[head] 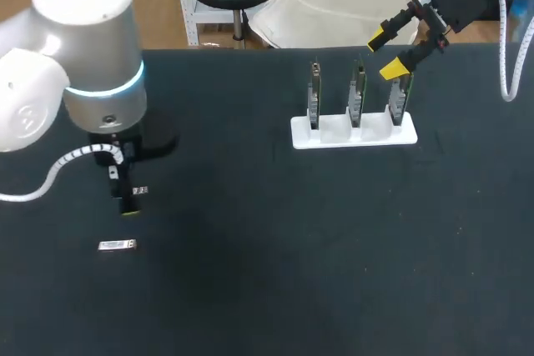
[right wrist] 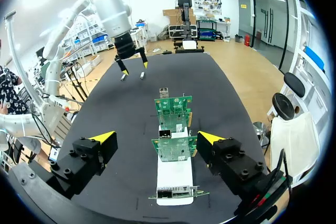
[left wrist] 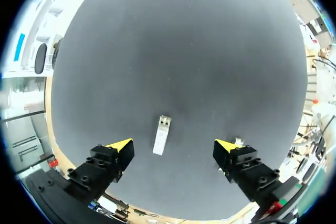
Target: Pick up the optical module with the left hand, and insert it into the network port with the right hand.
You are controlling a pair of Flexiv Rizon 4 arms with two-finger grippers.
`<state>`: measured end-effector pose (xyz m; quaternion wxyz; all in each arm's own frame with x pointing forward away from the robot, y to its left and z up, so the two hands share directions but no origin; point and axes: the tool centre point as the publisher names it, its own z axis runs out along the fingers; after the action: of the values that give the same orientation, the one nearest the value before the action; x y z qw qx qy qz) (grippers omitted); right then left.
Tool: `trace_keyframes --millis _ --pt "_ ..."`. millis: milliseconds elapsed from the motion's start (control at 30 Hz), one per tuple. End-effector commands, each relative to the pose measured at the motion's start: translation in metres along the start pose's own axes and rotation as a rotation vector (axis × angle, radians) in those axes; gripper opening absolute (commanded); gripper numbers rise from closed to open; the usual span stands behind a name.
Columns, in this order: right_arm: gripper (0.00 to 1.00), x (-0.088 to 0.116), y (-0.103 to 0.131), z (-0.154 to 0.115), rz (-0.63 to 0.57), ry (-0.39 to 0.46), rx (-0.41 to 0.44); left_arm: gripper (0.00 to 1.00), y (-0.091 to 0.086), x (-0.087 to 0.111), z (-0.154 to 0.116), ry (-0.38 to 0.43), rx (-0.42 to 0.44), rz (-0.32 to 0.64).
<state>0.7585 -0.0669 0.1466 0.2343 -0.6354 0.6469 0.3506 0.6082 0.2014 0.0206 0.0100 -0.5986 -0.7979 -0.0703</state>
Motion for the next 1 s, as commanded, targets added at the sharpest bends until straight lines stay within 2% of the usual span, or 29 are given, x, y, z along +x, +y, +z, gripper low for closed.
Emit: trace_keyframes --millis 33,333,1000 --pt "1.0 0.0 0.001 0.0 -0.001 0.0 0.002 1.0 0.006 0.006 0.005 -0.005 0.02 0.021" --pt "1.0 0.0 0.001 0.0 -0.001 0.0 0.002 1.0 0.003 0.006 0.015 0.019 0.007 0.137" --pt "1.0 0.0 0.001 0.0 -0.001 0.0 0.002 1.0 0.01 0.014 0.023 -0.021 0.038 0.096"
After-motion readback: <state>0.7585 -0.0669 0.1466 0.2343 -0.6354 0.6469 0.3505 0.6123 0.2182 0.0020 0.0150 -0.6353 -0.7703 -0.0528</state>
